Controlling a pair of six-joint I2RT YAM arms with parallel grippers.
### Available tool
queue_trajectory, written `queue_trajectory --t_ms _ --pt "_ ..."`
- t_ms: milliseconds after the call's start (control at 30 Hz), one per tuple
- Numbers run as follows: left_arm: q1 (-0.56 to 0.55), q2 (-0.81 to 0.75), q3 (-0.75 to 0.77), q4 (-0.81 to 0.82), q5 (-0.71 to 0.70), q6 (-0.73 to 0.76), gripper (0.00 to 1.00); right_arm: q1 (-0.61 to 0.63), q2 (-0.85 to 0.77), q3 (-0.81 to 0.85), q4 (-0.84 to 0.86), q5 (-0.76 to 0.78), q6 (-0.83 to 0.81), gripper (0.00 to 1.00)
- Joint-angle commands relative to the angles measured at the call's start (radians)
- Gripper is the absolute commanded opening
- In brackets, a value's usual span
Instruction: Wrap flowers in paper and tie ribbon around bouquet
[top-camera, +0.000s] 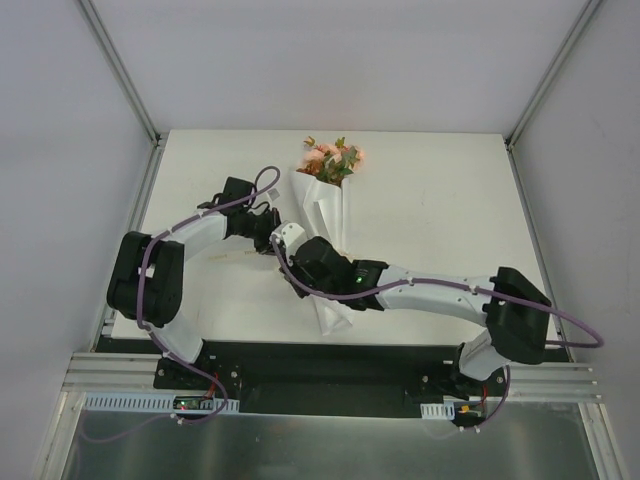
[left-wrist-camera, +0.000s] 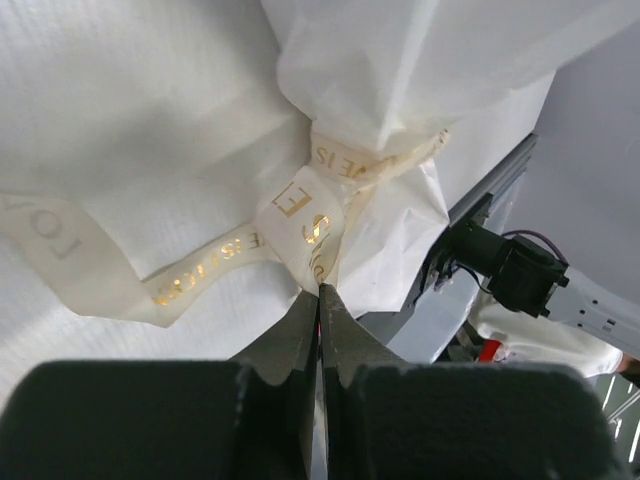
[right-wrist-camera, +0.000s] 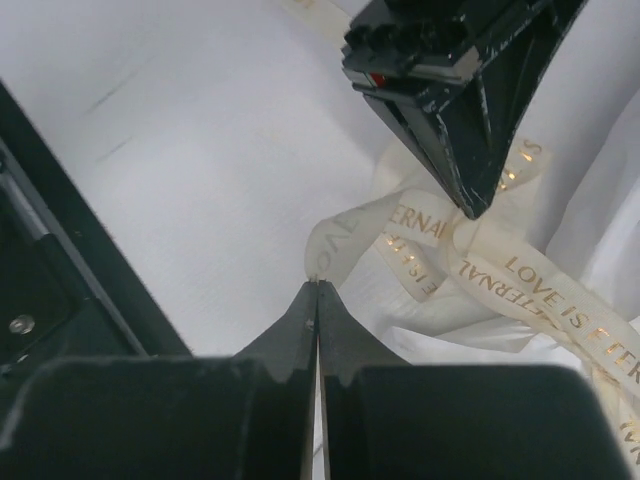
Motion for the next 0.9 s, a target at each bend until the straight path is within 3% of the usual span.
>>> queue_trajectory --t_ms 0,233,333,533,633,767,867 --pt "-0.038 -0.105 -0.022 0.067 0.05 -0.066 0.0 -0.004 -0.118 -0.002 -0.07 -0.082 0.04 0.01" --pt "-0.08 -0.204 -0.026 0.117 -0.021 -0.139 0.0 -0.004 -0.338 -0.112 -0.348 0.137 0.172 0.0" --pt "-0.094 -0.208 -0.003 0.139 -0.013 -0.161 0.0 -0.013 -0.431 -0.155 -0.559 0.206 0.296 0.0" --pt "-0.137 -0.162 0.05 0.18 -0.018 -0.204 0.0 -0.041 -0.512 -0.183 -0.911 0.261 0.56 0.0" --pt "-0.14 -0.165 0.049 0.199 -0.045 -0.221 0.0 -0.105 -0.5 -0.201 -1.03 0.186 0.628 0.0" --pt "-0.14 -0.158 0.052 0.203 -0.059 -0.227 0.0 -0.137 -0.509 -0.238 -1.145 0.186 0.821 0.0" --pt "-0.14 -0.141 0.049 0.208 -0.053 -0.228 0.0 -0.194 -0.543 -0.258 -1.153 0.214 0.85 0.0"
